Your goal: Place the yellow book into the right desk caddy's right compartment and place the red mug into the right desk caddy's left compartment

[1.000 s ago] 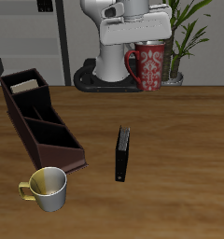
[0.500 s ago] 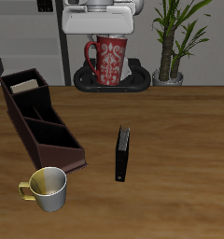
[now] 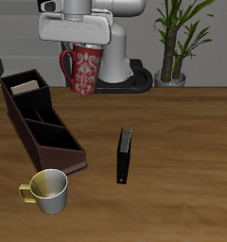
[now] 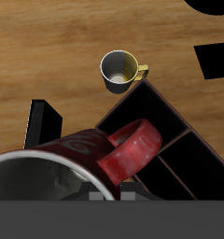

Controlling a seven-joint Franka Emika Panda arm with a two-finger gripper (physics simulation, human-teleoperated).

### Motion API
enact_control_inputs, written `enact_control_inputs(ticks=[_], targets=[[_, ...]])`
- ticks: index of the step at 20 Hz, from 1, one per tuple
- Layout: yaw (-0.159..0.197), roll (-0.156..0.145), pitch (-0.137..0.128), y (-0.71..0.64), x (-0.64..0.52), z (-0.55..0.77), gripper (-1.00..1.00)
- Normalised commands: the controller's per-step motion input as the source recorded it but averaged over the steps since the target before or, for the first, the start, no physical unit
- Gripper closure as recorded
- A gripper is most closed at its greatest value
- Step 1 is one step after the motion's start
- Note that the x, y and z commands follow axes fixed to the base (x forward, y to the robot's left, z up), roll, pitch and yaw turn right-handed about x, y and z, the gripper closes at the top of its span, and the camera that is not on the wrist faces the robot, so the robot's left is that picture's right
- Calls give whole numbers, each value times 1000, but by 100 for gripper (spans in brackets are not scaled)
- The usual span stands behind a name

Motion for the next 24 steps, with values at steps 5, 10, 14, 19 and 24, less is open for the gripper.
enact_control_inputs(ticks=[5,10,14,19,24], targets=[[-17,-23,1,-291,38,-135,100],[-50,12,31,-250,103,-144,100],[-70,15,18,-181,-2,22,100],[-91,82,62,-156,118,178,100],[11,28,38,80,179,-65,100]])
